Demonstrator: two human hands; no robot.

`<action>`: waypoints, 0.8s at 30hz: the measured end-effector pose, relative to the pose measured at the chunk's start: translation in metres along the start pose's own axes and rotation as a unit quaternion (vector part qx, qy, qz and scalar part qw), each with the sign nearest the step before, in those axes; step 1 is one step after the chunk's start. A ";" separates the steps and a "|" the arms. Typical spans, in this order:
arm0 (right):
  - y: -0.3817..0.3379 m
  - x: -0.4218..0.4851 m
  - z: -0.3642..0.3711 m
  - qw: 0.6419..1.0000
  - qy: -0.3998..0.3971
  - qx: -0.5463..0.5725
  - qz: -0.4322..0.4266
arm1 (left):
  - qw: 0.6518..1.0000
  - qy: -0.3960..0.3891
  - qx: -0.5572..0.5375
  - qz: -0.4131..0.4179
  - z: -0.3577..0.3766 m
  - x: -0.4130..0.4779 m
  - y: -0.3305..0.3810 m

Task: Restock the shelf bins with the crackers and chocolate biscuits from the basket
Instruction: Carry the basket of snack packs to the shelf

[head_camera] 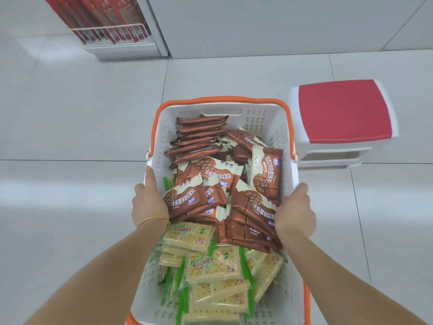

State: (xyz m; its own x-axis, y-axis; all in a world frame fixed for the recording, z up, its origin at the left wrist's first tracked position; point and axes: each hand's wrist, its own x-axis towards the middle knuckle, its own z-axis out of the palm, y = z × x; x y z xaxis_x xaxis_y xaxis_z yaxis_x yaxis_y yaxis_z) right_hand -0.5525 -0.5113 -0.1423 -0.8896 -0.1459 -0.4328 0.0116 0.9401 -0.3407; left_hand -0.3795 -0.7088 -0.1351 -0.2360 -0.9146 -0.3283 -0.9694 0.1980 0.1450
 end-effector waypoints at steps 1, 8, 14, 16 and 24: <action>-0.004 -0.003 0.001 1.000 -0.005 -0.004 0.013 | 1.000 -0.003 0.003 -0.004 -0.004 0.008 0.000; -0.016 -0.009 0.008 0.997 -0.029 0.016 0.077 | 1.000 -0.023 0.007 -0.007 -0.018 0.027 0.006; -0.022 -0.010 0.007 0.995 -0.014 0.027 0.092 | 0.995 -0.087 -0.019 -0.035 -0.031 0.048 0.009; -0.024 -0.009 0.006 0.992 -0.011 0.047 0.116 | 0.991 -0.124 -0.038 -0.041 -0.040 0.062 0.012; -0.023 0.012 0.004 0.974 -0.062 0.095 0.195 | 0.970 -0.190 -0.147 -0.041 -0.040 0.081 0.004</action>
State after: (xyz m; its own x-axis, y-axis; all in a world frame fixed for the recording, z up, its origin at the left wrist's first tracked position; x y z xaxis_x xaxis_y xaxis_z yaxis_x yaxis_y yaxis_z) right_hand -0.5618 -0.5358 -0.1433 -0.7388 0.1639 -0.6537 0.4321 0.8596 -0.2728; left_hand -0.3995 -0.7960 -0.1242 -0.2211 -0.7166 -0.6615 -0.9382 -0.0290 0.3450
